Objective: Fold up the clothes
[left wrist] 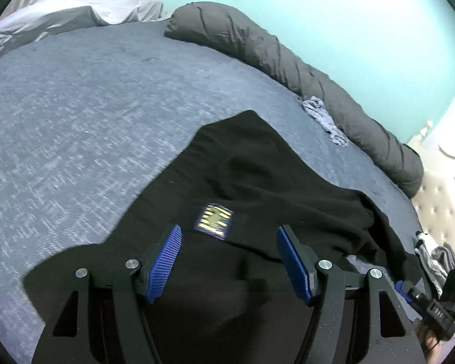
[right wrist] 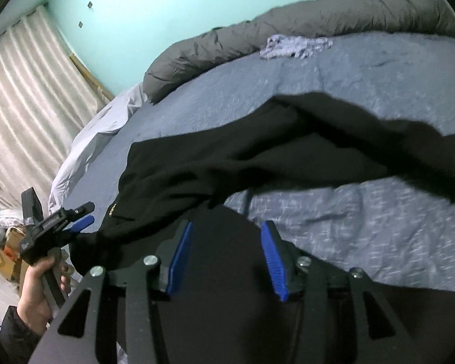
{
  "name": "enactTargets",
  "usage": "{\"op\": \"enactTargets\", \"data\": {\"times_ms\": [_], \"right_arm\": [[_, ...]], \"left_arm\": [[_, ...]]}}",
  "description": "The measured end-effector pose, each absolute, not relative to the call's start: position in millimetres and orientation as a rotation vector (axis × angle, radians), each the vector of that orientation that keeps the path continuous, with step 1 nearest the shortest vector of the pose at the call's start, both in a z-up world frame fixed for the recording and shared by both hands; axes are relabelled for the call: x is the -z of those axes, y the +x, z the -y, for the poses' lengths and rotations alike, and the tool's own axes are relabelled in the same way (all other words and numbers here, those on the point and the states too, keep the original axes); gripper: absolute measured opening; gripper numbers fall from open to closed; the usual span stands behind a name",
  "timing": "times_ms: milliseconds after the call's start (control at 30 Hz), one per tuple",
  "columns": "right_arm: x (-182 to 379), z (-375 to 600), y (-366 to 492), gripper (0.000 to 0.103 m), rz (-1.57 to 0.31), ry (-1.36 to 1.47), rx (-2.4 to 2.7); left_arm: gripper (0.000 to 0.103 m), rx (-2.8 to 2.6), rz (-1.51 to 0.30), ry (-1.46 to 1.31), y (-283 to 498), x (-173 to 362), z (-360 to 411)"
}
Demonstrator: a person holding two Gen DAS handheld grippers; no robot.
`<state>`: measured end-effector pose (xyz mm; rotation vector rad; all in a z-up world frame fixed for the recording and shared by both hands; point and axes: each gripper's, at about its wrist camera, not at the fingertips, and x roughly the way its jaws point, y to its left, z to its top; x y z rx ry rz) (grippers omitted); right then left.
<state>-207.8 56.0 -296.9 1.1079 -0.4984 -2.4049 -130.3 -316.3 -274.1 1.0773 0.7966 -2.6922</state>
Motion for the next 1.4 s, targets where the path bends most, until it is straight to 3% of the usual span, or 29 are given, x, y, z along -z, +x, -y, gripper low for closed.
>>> {"op": "enactTargets", "data": {"times_ms": [233,500,833,933,1000,1100,1400], "right_arm": [[310,-61,-213,0.048,0.549,1.122,2.368],[315,-75,-220,0.048,0.575,1.118,2.368],[322,-84,-226,0.048,0.615,1.131,2.345],[322,-85,-225,0.048,0.624,1.129,2.343],[321,-85,-225,0.048,0.630,1.127,2.342],[321,-86,-224,0.048,0.638,1.125,2.339],[317,-86,-222,0.048,0.652,1.109,2.331]], "left_arm": [[0.069,2.668,-0.713,1.152,-173,253,343],[0.069,2.581,-0.747,1.321,-256,264,373],[0.069,2.610,-0.699,1.404,-306,279,351],[0.048,2.637,-0.652,1.436,-308,283,335],[0.025,2.647,-0.625,1.424,-304,281,326],[0.020,2.698,-0.563,1.436,-297,274,304],[0.020,2.759,-0.410,1.614,-271,284,249]]}}
